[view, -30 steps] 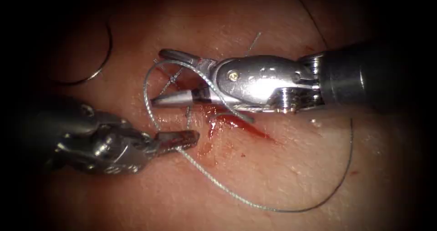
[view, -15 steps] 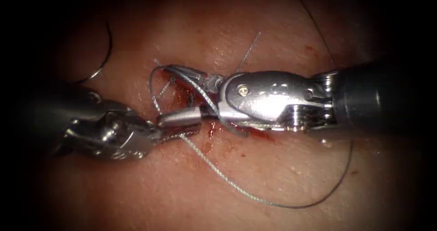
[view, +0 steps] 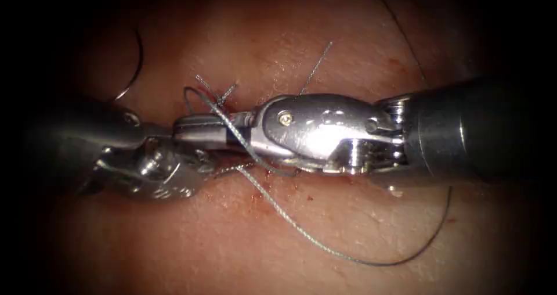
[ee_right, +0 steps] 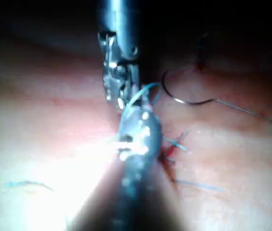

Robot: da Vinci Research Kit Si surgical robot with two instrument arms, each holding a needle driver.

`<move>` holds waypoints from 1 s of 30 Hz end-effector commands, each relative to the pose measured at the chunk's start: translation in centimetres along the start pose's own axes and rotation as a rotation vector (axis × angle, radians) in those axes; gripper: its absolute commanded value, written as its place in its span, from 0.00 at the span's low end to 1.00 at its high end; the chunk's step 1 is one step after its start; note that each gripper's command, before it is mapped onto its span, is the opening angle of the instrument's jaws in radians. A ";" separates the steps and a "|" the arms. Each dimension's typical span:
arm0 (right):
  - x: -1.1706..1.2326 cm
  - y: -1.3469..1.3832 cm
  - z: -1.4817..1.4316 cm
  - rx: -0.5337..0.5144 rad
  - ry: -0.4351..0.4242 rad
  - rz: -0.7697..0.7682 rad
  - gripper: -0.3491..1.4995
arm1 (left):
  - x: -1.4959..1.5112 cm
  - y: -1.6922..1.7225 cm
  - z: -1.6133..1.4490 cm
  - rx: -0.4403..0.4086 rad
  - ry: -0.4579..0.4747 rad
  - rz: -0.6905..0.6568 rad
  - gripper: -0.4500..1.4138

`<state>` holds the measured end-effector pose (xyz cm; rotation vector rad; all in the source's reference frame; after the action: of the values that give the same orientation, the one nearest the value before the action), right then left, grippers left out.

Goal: Wound Closure

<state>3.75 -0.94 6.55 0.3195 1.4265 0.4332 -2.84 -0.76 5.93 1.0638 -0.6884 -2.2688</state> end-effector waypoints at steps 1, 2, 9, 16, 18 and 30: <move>-0.06 0.00 0.09 -0.016 0.004 0.003 0.00 | 0.05 0.04 0.06 0.000 0.003 0.000 0.00; -0.06 0.00 0.11 -0.025 0.009 0.003 0.00 | 0.07 0.04 0.07 0.000 0.005 0.000 0.00; -0.02 0.04 0.31 -0.092 0.066 0.011 0.10 | 0.27 0.03 0.10 0.001 0.020 -0.003 0.00; 0.23 0.17 0.22 -0.106 0.078 -0.003 0.11 | 0.38 0.03 0.07 0.001 0.024 0.001 0.00; 0.29 0.19 0.18 -0.108 0.088 0.004 0.16 | 0.38 0.03 0.07 0.001 0.025 0.001 0.00; 0.38 0.13 0.24 -0.091 0.104 0.009 0.62 | 0.38 0.02 0.08 0.002 0.026 0.001 0.00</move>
<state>3.95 -0.59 6.26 0.2373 1.5063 0.5223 -3.06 -0.97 5.74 1.0908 -0.6807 -2.2496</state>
